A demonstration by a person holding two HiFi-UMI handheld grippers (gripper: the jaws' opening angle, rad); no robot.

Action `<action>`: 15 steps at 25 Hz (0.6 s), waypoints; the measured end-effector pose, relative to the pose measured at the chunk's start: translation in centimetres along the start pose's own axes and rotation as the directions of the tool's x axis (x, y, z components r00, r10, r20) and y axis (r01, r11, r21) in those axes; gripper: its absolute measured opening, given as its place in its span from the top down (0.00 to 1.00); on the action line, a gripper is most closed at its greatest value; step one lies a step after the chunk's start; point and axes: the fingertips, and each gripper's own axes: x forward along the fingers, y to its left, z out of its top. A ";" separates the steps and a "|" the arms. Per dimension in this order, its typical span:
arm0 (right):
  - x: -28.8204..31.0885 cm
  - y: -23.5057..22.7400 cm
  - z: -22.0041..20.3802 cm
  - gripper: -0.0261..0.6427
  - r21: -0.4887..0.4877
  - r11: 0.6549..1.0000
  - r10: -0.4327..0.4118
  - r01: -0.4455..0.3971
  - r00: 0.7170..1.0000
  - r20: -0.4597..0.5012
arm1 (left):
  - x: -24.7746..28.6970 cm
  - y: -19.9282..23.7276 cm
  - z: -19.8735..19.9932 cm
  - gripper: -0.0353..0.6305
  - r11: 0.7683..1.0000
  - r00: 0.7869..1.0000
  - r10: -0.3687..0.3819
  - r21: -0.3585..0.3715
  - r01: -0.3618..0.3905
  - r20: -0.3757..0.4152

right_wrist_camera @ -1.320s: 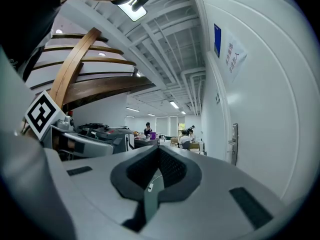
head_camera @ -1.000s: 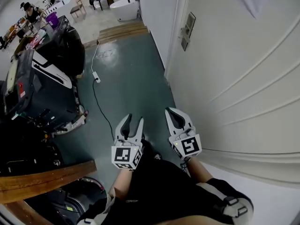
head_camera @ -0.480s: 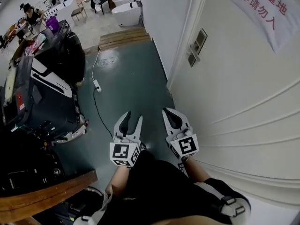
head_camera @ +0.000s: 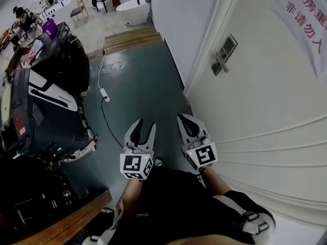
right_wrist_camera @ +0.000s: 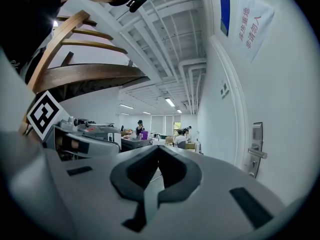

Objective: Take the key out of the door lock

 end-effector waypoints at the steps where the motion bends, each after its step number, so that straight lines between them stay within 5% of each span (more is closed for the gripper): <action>1: 0.8 0.4 0.0 0.95 -0.002 1.000 0.004 -0.004 1.000 0.001 | 0.1 0.7 0.2 0.70 1.000 1.000 0.000 0.000 0.000 0.003; 15: 7.3 2.6 0.1 0.95 -0.002 0.997 0.071 -0.071 0.997 -0.014 | 0.4 6.6 1.2 0.70 0.998 0.999 0.053 -0.023 -0.052 0.008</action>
